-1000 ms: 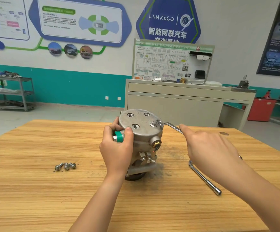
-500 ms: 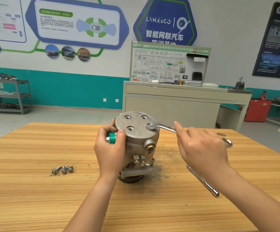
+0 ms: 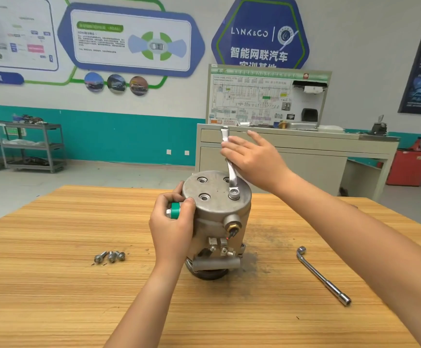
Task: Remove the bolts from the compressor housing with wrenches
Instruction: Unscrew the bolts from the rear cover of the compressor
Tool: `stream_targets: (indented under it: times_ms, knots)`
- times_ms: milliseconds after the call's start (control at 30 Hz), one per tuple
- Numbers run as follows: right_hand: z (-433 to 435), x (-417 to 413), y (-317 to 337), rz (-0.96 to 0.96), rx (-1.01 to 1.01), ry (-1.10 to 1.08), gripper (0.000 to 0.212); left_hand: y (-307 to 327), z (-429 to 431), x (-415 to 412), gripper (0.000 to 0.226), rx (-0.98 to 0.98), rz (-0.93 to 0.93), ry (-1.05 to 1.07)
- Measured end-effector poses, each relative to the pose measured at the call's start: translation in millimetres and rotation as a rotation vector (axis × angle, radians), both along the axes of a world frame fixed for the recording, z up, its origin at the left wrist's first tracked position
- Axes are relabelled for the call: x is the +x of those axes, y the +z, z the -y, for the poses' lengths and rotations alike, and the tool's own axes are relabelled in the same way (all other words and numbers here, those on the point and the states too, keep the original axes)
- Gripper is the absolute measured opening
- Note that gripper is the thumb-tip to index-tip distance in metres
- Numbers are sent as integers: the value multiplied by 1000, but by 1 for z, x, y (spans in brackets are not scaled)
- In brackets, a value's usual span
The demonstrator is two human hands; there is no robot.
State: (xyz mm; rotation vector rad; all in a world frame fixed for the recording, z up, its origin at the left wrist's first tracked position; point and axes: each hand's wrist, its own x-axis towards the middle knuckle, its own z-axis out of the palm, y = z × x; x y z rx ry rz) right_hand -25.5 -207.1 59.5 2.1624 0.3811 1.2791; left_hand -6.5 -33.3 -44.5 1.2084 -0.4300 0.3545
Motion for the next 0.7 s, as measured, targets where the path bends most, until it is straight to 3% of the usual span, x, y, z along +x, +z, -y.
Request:
stream_targets:
  times_ms: [100,167,200,333,400,700]
  knots:
    - [1,-21,3,145,472,4,13,-1,-1,0,15,-4,-12,1]
    - [-2,-47,2,77,774,-58,22,-3,1,-4,15,-23,-11,21]
    - [-4,-61,-2,15,809,-91,23,-4,4,-6,14,-29,-10,29]
    - [-23,-116,-29,-263,594,-444,22,-3,11,-15,13,-34,-19,34]
    - [-31,-134,-38,-310,558,-545,20,-2,13,-17,14,-46,-12,46]
    - [-42,-131,-38,-406,498,-700,51,-3,9,-19,18,-62,-42,83]
